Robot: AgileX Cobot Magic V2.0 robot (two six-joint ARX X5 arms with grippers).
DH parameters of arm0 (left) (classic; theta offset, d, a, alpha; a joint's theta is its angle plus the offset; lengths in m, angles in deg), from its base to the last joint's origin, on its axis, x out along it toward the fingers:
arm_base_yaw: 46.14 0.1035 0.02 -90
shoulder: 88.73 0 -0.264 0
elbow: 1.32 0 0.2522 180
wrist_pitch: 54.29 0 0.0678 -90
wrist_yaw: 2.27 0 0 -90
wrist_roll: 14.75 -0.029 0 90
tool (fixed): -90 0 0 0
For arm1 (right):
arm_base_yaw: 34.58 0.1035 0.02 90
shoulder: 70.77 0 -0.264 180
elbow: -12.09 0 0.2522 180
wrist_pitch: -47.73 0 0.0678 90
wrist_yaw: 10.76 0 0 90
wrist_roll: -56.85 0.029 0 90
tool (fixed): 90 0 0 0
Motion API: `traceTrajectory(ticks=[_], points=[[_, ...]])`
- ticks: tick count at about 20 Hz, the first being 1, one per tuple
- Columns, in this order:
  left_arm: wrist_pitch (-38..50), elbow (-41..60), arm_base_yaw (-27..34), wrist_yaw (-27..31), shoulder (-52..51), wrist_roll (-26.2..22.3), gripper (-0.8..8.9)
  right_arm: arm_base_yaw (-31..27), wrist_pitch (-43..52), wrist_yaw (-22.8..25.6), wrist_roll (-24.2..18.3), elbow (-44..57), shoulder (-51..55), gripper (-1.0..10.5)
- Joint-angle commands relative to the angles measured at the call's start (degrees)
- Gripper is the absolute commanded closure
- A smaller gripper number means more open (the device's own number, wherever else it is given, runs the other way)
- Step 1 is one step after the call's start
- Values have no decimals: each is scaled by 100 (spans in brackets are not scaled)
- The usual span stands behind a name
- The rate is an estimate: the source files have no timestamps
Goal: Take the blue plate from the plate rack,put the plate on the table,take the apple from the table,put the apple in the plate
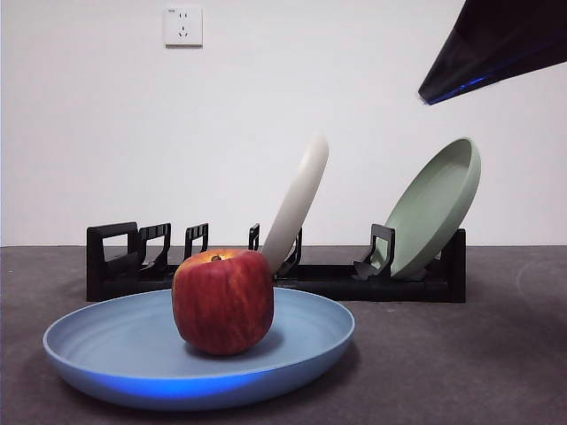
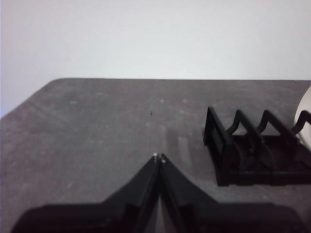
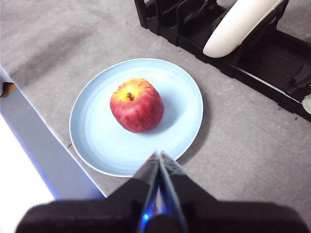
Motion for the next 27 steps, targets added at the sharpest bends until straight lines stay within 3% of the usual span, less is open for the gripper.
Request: traceTrajectory(ticks=[1,9,27], points=[[136,280,87,-4,-140,133,816,2,37,-7,57,28,4,946],[-282,455,146,-17,-140,188,816,2,35,-7,57,28,4,946],[-251,452,146,7,-129,190,816,2,-208,0,7,26,13,946]])
